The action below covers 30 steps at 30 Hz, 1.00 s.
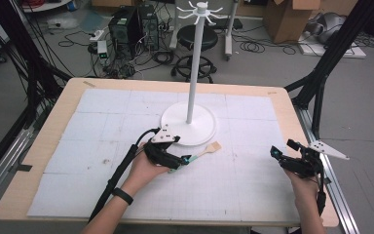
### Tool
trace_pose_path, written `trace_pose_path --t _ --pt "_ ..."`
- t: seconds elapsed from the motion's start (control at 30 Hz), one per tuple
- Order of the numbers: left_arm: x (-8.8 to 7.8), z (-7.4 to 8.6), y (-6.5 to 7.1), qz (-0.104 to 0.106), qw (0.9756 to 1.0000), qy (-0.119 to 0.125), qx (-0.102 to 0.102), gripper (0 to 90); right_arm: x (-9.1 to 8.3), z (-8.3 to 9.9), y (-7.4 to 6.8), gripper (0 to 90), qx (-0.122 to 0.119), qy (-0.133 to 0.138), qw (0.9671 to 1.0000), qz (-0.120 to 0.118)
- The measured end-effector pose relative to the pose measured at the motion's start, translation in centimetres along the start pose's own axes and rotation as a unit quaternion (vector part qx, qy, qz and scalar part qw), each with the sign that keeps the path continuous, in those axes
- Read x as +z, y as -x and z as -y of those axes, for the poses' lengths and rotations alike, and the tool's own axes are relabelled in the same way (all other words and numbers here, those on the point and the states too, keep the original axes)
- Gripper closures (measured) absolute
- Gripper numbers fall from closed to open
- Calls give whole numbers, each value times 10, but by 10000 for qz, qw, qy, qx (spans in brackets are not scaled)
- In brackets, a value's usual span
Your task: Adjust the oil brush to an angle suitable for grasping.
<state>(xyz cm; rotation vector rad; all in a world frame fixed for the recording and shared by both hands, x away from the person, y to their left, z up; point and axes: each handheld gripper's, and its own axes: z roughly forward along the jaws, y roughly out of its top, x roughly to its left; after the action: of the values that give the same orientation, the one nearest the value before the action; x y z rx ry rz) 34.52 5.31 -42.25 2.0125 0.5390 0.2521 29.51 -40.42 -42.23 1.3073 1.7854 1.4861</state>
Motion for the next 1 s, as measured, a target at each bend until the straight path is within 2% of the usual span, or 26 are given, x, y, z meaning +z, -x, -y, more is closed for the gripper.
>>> trace_pose_path --t 0.23,0.37,0.5,0.57,0.7,0.87,1.0 --pt "18 0 6 -32 9994 -339 -21 215 0 0 -1 116 51 -27 10000 1" --pt "26 1 10 -43 9986 -526 50 300 0 0 0 116 18 -1 10000 -1" --pt "33 3 12 -38 9975 -700 22 353 0 0 1 116 24 -6 10000 -8" --pt "36 4 12 -40 9973 -735 -14 364 0 0 1 116 21 -2 10000 -7" --pt "41 4 11 -59 9974 -711 -79 445 0 0 0 117 15 7 10000 -15" --pt "46 4 13 -97 9970 -767 -24 552 0 0 0 117 13 12 10000 -21" --pt "48 4 14 -164 9966 -809 26 592 0 0 0 117 10 16 10000 -23"
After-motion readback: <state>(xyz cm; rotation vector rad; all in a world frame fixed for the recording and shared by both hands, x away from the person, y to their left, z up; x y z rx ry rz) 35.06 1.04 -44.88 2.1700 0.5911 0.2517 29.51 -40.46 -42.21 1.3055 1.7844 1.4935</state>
